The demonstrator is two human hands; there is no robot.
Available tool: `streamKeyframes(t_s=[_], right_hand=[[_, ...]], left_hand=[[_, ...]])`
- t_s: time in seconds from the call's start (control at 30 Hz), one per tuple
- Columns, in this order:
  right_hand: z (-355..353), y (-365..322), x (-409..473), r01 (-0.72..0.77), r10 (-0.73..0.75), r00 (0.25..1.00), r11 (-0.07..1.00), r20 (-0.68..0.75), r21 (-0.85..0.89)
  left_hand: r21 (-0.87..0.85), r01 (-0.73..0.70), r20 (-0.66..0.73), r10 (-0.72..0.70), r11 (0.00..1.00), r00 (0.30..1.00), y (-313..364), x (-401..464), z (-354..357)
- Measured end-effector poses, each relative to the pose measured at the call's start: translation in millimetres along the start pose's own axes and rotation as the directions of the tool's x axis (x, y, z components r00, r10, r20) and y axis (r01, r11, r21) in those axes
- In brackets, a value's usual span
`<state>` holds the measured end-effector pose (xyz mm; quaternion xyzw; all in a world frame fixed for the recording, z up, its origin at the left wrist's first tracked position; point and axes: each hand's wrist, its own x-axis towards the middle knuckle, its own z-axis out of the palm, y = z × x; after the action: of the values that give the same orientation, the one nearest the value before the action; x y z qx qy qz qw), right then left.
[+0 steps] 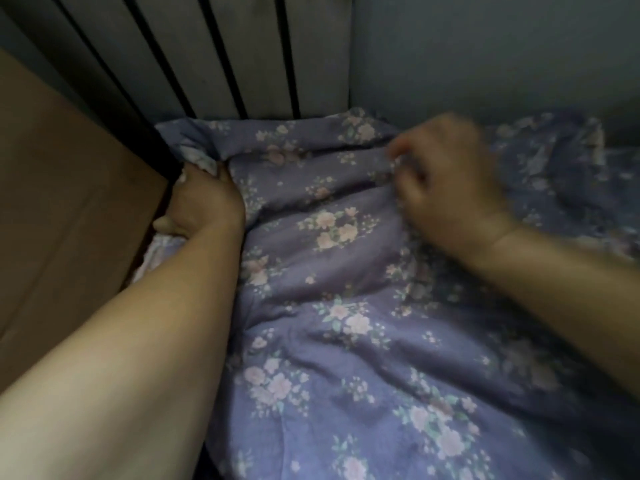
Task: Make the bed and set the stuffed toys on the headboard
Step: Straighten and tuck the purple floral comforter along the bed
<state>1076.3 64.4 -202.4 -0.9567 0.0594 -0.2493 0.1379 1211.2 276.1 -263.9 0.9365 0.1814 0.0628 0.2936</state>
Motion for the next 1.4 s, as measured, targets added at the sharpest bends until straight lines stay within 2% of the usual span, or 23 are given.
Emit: streamKeyframes(t_s=[0.07, 0.17, 0.27, 0.4, 0.47, 0.53, 0.57, 0.6, 0.67, 0.7, 0.73, 0.77, 0.83, 0.9, 0.93, 1.0, 1.1, 1.13, 1.2, 1.27, 1.3, 1.33, 1.4], right_hand=[[26, -50, -14, 0.072, -0.096, 0.963, 0.992, 0.254, 0.101], [59, -90, -31, 0.028, -0.022, 0.801, 1.000, 0.598, 0.000], [76, -92, -34, 0.029, 0.040, 0.746, 0.995, 0.665, -0.091], [73, -94, -26, 0.021, 0.086, 0.665, 0.991, 0.742, -0.134], [65, -98, -18, -0.007, 0.109, 0.604, 0.991, 0.790, -0.131], [58, -102, -13, -0.084, 0.163, 0.511, 0.987, 0.844, -0.139], [53, -105, -15, -0.138, 0.173, 0.510, 0.983, 0.843, -0.118], [43, -111, -24, -0.192, 0.159, 0.572, 0.980, 0.805, -0.057], [21, -124, -55, -0.273, 0.132, 0.842, 0.940, 0.524, 0.202], [8, -132, -76, -0.266, 0.156, 0.924, 0.918, 0.350, 0.294], [-7, -142, -100, -0.235, 0.159, 0.958, 0.911, 0.238, 0.338], [-21, -154, -122, -0.201, 0.137, 0.969, 0.923, 0.206, 0.329], [-32, -169, -160, -0.140, 0.082, 0.952, 0.973, 0.294, 0.181], [-31, -176, -179, -0.123, 0.117, 0.878, 0.992, 0.464, -0.016], [-29, -176, -181, -0.145, 0.150, 0.849, 0.988, 0.507, -0.051], [-26, -170, -176, -0.270, 0.201, 0.801, 0.962, 0.564, 0.042], [-28, -160, -163, -0.432, 0.274, 0.807, 0.878, 0.524, 0.207], [-30, -159, -161, -0.439, 0.285, 0.805, 0.876, 0.520, 0.200], [-39, -161, -165, -0.302, 0.208, 0.855, 0.944, 0.475, 0.130], [-48, -170, -177, -0.073, 0.010, 0.951, 0.978, 0.310, 0.196], [-57, -176, -186, 0.032, -0.096, 0.962, 0.969, 0.254, 0.246], [-62, -183, -196, 0.116, -0.193, 0.945, 0.952, 0.263, 0.282], [-69, -198, -215, 0.125, -0.253, 0.820, 0.955, 0.513, 0.270]], left_hand=[[-0.010, 0.019, 0.002, -0.019, 1.000, 1.000, -3, 2, -2], [0.015, 0.004, 0.010, -0.004, 1.000, 1.000, -3, -5, -11], [-0.091, -0.006, 0.106, 0.015, 0.996, 0.994, -9, -3, -17], [-0.388, 0.013, 0.296, 0.111, 0.922, 0.949, -16, -15, -51], [-0.385, 0.028, 0.335, 0.112, 0.922, 0.936, -22, -31, -74], [-0.243, 0.068, 0.311, 0.011, 0.968, 0.950, -34, -55, -91], [-0.139, 0.122, 0.267, -0.082, 0.983, 0.960, -41, -70, -100], [-0.060, 0.190, 0.219, -0.172, 0.980, 0.960, -49, -86, -110], [-0.041, 0.299, 0.165, -0.289, 0.953, 0.943, -65, -115, -122], [-0.084, 0.317, 0.148, -0.303, 0.945, 0.941, -72, -128, -125], [-0.125, 0.318, 0.124, -0.303, 0.940, 0.945, -78, -140, -128], [-0.157, 0.309, 0.094, -0.298, 0.938, 0.950, -84, -151, -132], [-0.183, 0.267, 0.033, -0.265, 0.946, 0.964, -93, -171, -136], [-0.186, 0.288, 0.089, -0.275, 0.939, 0.957, -99, -188, -137], [-0.165, 0.339, 0.157, -0.314, 0.926, 0.936, -101, -194, -137], [-0.149, 0.441, 0.288, -0.388, 0.885, 0.876, -106, -199, -131], [-0.334, 0.564, 0.444, -0.402, 0.755, 0.801, -111, -198, -130], [-0.393, 0.555, 0.438, -0.381, 0.733, 0.814, -114, -197, -132], [-0.515, 0.473, 0.323, -0.349, 0.715, 0.880, -122, -196, -139], [-0.576, 0.416, 0.213, -0.362, 0.703, 0.907, -130, -193, -157], [-0.581, 0.402, 0.181, -0.369, 0.708, 0.912, -137, -192, -166], [-0.576, 0.382, 0.148, -0.367, 0.723, 0.918, -142, -190, -174], [-0.564, 0.356, 0.127, -0.347, 0.745, 0.929, -152, -189, -185]])
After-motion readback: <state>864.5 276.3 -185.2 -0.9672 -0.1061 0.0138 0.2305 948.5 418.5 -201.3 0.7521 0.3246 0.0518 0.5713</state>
